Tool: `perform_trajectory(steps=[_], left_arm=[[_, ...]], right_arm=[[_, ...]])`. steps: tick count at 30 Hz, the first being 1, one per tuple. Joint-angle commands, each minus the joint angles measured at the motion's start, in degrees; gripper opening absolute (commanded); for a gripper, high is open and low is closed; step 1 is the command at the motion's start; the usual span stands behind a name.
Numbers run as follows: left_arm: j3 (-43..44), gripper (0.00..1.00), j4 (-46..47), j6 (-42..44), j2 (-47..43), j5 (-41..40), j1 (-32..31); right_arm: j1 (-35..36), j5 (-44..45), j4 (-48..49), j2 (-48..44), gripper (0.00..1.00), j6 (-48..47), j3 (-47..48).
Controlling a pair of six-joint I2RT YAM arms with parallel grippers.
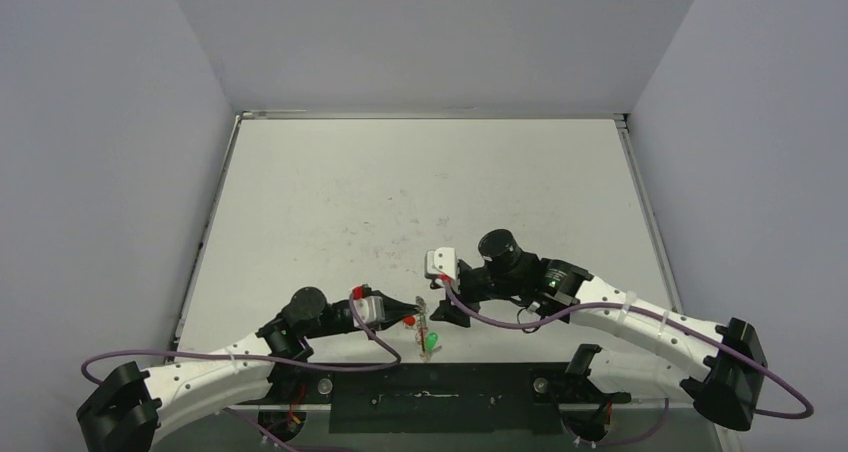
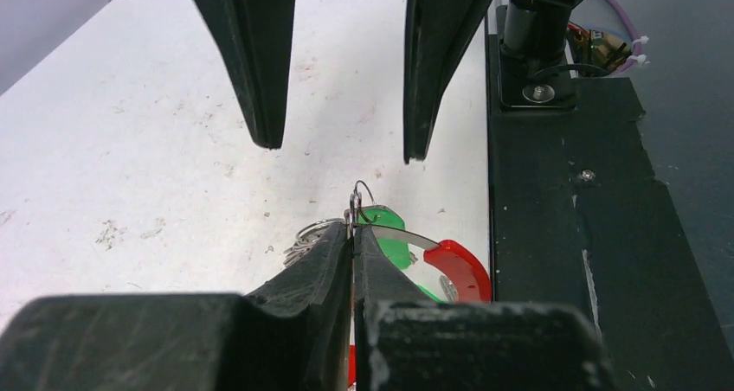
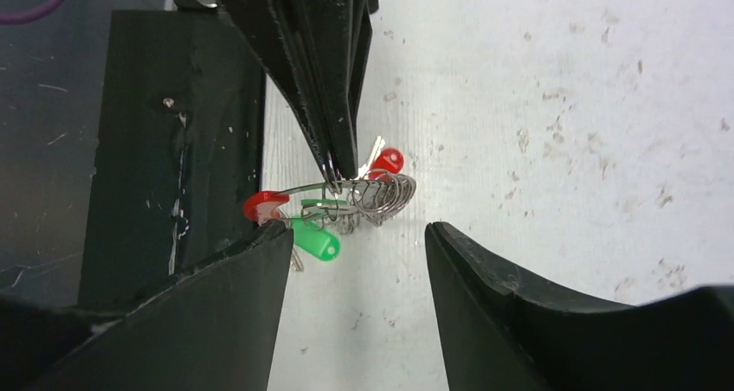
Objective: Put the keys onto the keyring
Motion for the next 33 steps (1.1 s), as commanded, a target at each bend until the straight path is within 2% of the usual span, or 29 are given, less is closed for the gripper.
perform_trajectory(steps=[1,7,17,25,28,31,33], left_arm=[[-1.6,0.0,9.5,-1.2,-2.3,0.4,-0.4],[-2.7,0.0,12.0,-2.0,-3.6,0.6,-0.5],[-2.3,0.0,12.0,-2.4,-3.1,1.0,-0.5],[-2.3,0.0,11.9,-2.3,-3.2,1.1,-0.5],[-2.1,0.0,11.3,-2.2,-3.3,1.2,-0.5],[-1.8,0.0,9.1,-1.4,-4.3,0.8,-0.5],[-1.2,0.14,6.1,-0.7,-5.7,-0.4,-0.5]], right_arm=[[-0.2,-5.8,12.1,-4.7,0.57,-2.7,-4.7],[-0.3,-9.7,17.1,-5.3,0.49,-2.5,-6.7],[-0.2,-10.7,21.8,-1.2,0.31,0.1,-6.6],[-0.2,-10.6,20.2,0.1,0.0,-1.2,-6.0],[-0.3,-10.2,19.5,0.0,0.0,-1.4,-5.5],[-0.3,-9.0,14.3,0.5,0.0,-1.6,-3.5],[-0.3,-7.3,9.8,1.2,0.0,-1.8,-1.3]])
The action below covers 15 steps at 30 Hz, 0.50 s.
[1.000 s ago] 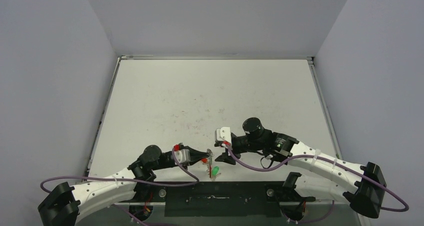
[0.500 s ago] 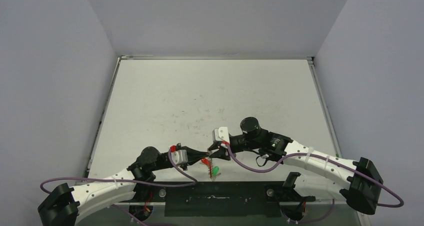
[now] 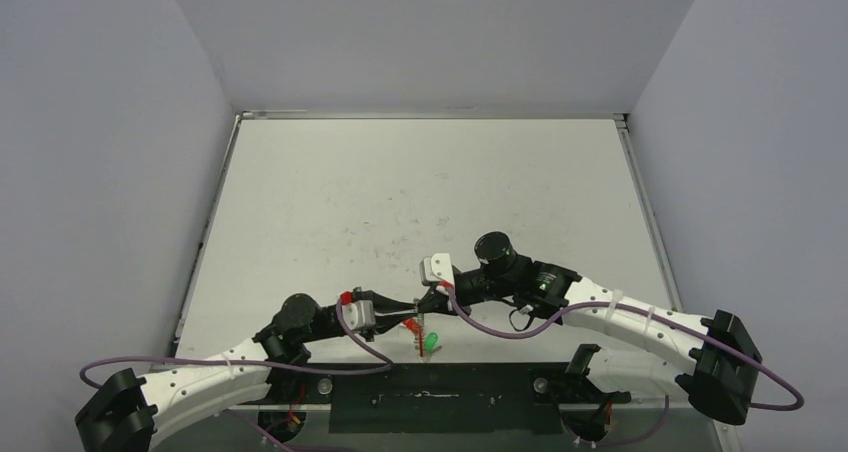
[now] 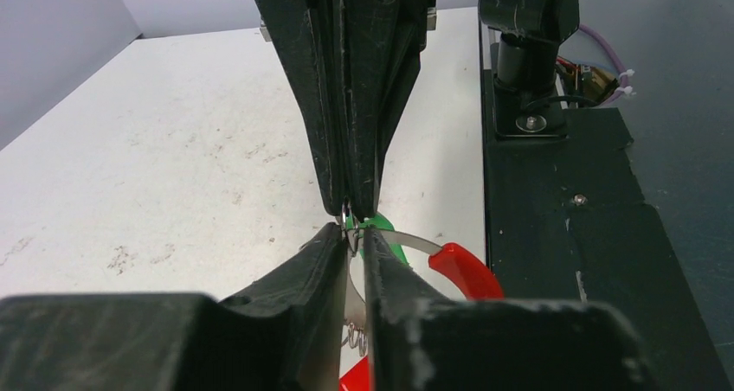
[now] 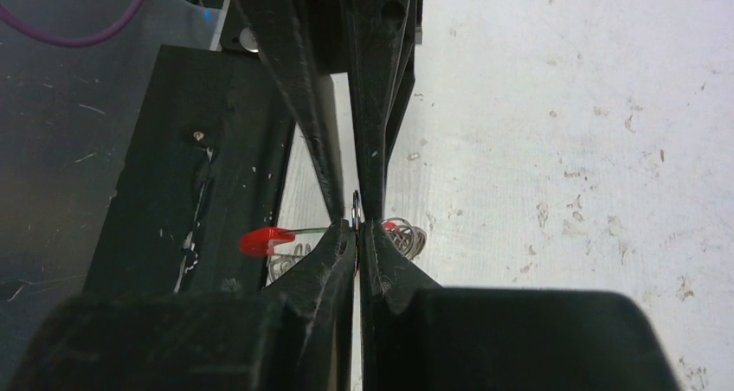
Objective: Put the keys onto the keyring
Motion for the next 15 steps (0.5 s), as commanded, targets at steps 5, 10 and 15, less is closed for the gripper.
perform_trajectory(steps=[5,10,15], left_arm=[[3.7,0.34,-8.9,2.3,-6.5,-5.4,-0.3],[6.2,0.35,-15.3,3.9,-8.1,-6.6,-0.3],[8.6,0.36,-18.0,4.6,-5.7,-5.5,-0.3]], right_arm=[[-0.2,6.1,-17.2,4.1,0.0,-1.1,10.9],[0.0,8.1,-27.0,8.7,0.0,-0.6,17.9],[0.5,8.6,-30.3,11.6,0.0,0.8,21.7]])
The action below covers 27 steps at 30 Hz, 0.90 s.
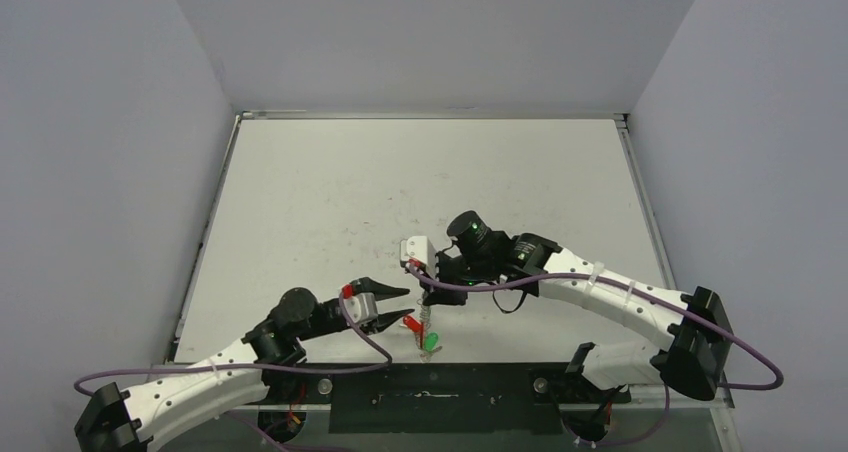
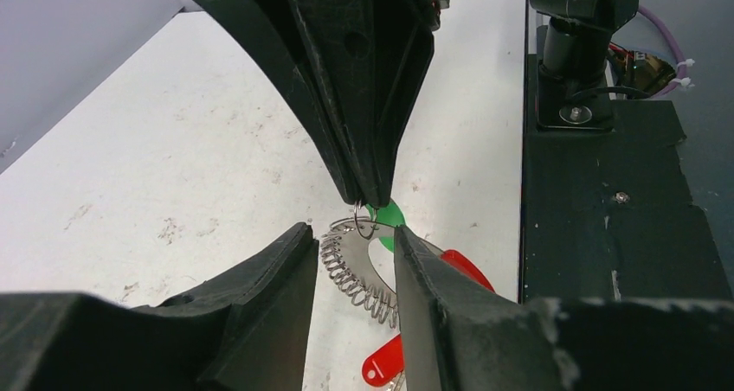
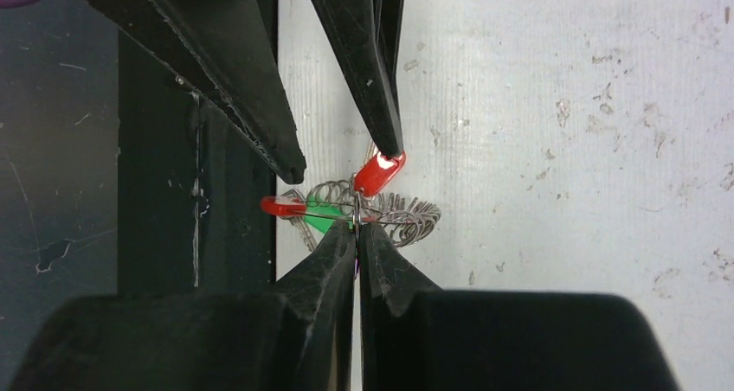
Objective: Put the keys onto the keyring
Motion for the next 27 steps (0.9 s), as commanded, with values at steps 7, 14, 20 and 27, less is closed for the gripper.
perform_trajectory(steps=[7,14,20,27], left_arm=[[6.2,0.36,-2.7,1.3,6.5,1.8,-0.3],[6.7,0.26,0.3,1.0,11.1,3.8,-0.3],[6.9,0.24,2.7,0.3,13.6,4.7,-0.3],[6.7,0.24,4.6,-0.1,13.7,5.7,-0.3]], right_arm=[[2.1,1.4,-3.4,2.0,0.0,2.1,5.5],[2.9,1.5,-2.9,2.5,0.0,2.5,5.6],[3.5,1.6,-2.6,3.2,0.0,2.6,5.9],[3.6,2.1,-2.6,3.8,0.0,2.4,5.8]])
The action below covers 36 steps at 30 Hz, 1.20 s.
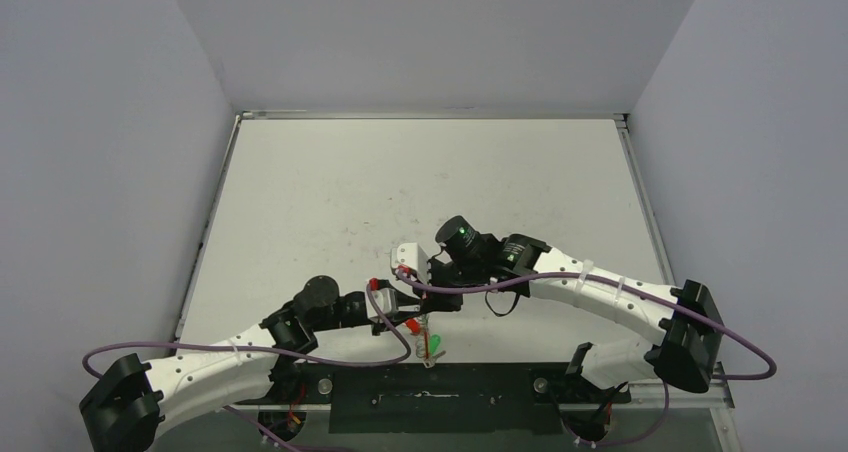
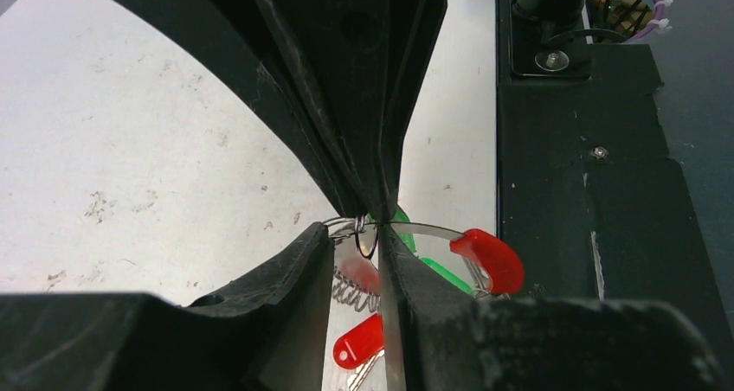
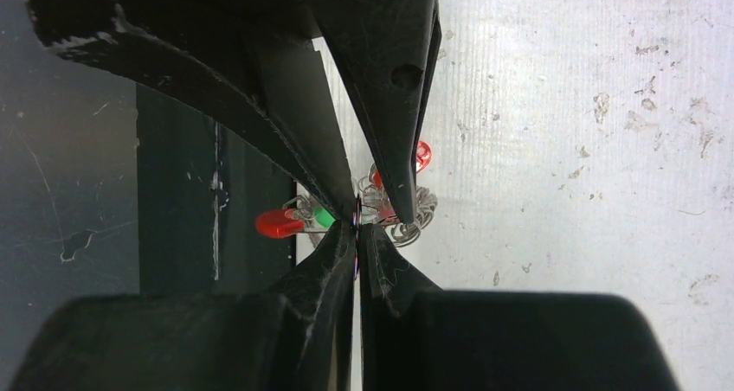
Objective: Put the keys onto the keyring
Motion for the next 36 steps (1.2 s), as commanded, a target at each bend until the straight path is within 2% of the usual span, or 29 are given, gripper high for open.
perform_trajectory(steps=[1,5,10,14,17,19,21,24,30,36], left_arm=[[2.4,0.24,5.4,-1.0,-0.5,1.6,-0.3],[1.8,0.21,5.7,-1.2,-1.1,1.0,-0.3],[2.4,0.0,3.7,-0.6,-0.2,1.5,-0.3],[2.8,0.0,2.6,-0.1,0.8,1.9,-0.3],[2.4,0.0,3.0,-0.5,0.7,1.5,-0.3],[1.7,0.0,4.0,-1.0,0.2,0.5,-0.3],[0.6,0.0,5.6,-1.6,-0.7,-1.0,-0.3],[-1.3,0.0,9.1,-2.5,-2.7,-2.3,-0.3],[-5.2,0.0,16.8,-3.6,-5.4,-1.7,-0.3],[-6.0,0.0,18.7,-3.8,-6.1,-0.7,-0.4]], right_arm=[[0.5,0.5,1.7,0.4,0.0,0.7,2.4],[0.5,0.5,1.8,0.5,0.0,0.7,2.4],[0.6,0.4,2.1,0.3,0.0,0.7,2.5],[0.5,1.1,2.6,-0.1,0.0,0.4,2.0],[-0.1,2.4,4.9,-1.8,0.17,1.0,0.1],[-1.3,2.4,7.9,-3.8,0.33,2.1,-2.2],[-2.7,1.7,11.9,-6.6,0.46,2.7,-5.3],[-4.1,-0.3,17.9,-11.0,0.53,2.1,-9.9],[-5.2,-5.0,23.4,-16.0,0.51,-1.0,-15.5],[-5.5,-7.8,24.3,-15.6,0.36,-0.6,-15.8]])
